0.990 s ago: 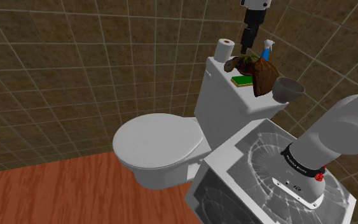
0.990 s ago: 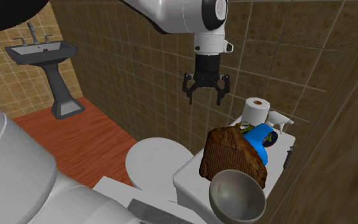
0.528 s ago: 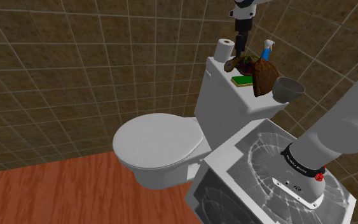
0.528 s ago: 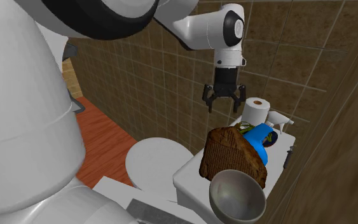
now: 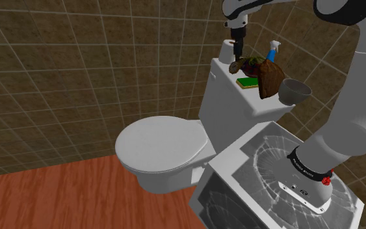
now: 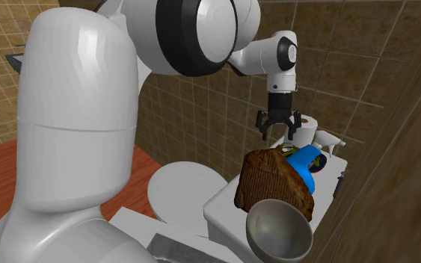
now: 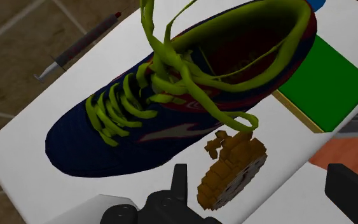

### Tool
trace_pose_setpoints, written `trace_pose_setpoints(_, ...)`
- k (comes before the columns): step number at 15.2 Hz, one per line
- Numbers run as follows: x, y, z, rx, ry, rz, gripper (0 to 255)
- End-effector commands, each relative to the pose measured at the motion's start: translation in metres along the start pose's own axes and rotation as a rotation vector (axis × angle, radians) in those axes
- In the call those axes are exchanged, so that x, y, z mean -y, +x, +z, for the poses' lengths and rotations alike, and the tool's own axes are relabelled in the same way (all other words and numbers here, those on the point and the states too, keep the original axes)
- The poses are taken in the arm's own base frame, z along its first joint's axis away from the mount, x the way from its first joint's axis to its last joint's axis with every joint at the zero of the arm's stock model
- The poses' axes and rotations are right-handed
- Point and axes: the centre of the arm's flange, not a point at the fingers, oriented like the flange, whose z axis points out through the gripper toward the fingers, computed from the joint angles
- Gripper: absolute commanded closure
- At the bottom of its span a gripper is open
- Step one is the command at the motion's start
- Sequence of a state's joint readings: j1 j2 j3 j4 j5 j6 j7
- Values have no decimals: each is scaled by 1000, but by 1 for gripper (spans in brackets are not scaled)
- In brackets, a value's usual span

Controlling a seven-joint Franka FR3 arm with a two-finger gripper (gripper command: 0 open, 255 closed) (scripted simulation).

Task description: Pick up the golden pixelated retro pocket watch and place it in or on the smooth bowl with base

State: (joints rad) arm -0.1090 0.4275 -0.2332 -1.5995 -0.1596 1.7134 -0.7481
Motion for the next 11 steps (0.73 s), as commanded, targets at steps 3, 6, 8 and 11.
trace_pose_setpoints(3,-3,3,22,6,-1,-6,0)
trace_pose_setpoints(6,-3,3,38,6,-1,-6,0)
trace_pose_setpoints(8,-3,3,41,6,-1,-6,0)
trace_pose_setpoints(11,-3,3,41,6,-1,-6,0)
